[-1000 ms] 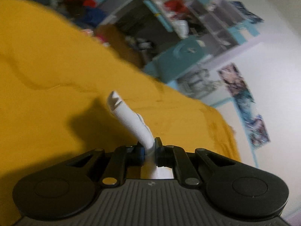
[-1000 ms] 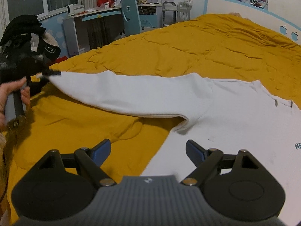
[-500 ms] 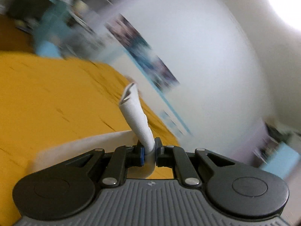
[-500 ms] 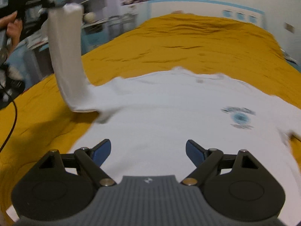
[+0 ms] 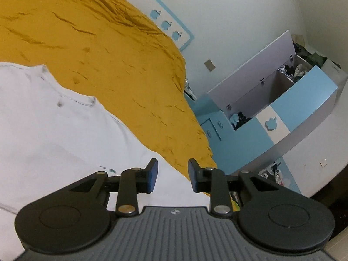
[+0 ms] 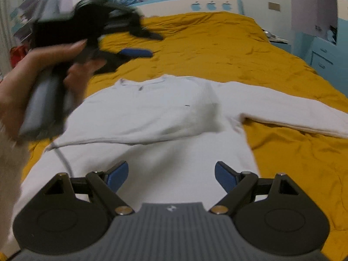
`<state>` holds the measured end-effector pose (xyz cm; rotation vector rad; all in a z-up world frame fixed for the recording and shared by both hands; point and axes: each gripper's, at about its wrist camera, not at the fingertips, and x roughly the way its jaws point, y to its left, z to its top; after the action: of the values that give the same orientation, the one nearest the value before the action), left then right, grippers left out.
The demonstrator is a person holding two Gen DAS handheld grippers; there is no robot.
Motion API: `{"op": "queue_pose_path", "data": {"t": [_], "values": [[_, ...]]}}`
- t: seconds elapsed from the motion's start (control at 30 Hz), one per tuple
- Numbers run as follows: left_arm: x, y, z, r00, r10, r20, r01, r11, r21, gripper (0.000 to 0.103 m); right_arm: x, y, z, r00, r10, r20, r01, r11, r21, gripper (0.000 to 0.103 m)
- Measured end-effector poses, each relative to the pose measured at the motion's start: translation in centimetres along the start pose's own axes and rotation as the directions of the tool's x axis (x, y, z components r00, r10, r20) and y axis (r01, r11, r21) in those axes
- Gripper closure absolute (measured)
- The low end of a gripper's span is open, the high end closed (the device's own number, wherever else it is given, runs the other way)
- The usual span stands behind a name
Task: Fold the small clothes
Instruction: 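Open the left tool to release the folded sleeve, then grasp the other sleeve with the right tool and fold it across the body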
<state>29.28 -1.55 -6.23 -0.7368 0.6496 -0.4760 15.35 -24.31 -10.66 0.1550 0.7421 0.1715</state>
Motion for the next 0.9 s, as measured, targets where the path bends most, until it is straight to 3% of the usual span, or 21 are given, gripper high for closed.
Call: {"op": "queue_pose_path", "data": {"t": [0.1,0.23,0.4,0.47,0.53,0.63,0.7,0.73,0.77,0.83,0.9], "values": [[-3.5,2.8,1.0,0.995,0.093,0.044,-0.092,0.996,-0.012,0.062,1.1,-2.2,0.9,0.999,0.033,0.043,-0.037,0.995,0.090,0.020],[-8.0,8.1,1.5,0.969,0.235,0.079,-0.234,0.972,-0.033,0.062,4.5,-5.5,3.0,0.996,0.061,0.070,-0.078,0.960,0.270,0.021],[-9.2,12.5,2.7,0.930,0.365,0.054,-0.360,0.930,-0.075,0.062,10.5,-7.8,3.9,0.998,0.058,0.029,-0.065,0.893,0.445,0.043],[-9.1,14.1,2.7,0.923,0.384,0.032,-0.380,0.921,-0.085,0.062,12.8,-8.8,3.6,0.999,0.044,-0.007,-0.033,0.838,0.544,0.046],[-8.3,14.9,2.7,0.918,0.396,0.018,-0.393,0.916,-0.084,0.062,14.7,-9.8,3.0,0.999,0.042,-0.025,-0.016,0.757,0.654,0.046],[-7.7,15.7,1.9,0.917,0.399,-0.009,-0.399,0.913,-0.085,0.062,16.5,-10.6,2.6,0.999,0.033,-0.010,-0.015,0.668,0.744,0.046],[-7.2,16.4,1.7,0.916,0.400,-0.029,-0.401,0.912,-0.088,0.062,17.6,-10.4,3.1,0.999,0.033,0.003,-0.024,0.660,0.751,0.058],[-7.1,16.8,1.6,0.914,0.405,-0.037,-0.406,0.909,-0.090,0.062,17.9,-10.3,3.5,0.999,0.033,-0.005,-0.018,0.666,0.746,0.092],[-7.0,16.9,1.4,0.913,0.406,-0.042,-0.408,0.909,-0.089,0.062,18.2,-10.3,3.8,1.000,0.024,-0.017,-0.003,0.670,0.742,0.103],[-7.0,16.9,1.4,0.913,0.406,-0.045,-0.408,0.909,-0.083,0.062,17.3,-10.2,4.4,1.000,0.002,0.010,-0.008,0.676,0.737,0.103],[-6.9,17.0,1.2,0.913,0.406,-0.042,-0.408,0.911,-0.065,0.062,15.9,-9.9,5.3,0.998,-0.029,0.053,-0.016,0.712,0.702,0.103]]}}
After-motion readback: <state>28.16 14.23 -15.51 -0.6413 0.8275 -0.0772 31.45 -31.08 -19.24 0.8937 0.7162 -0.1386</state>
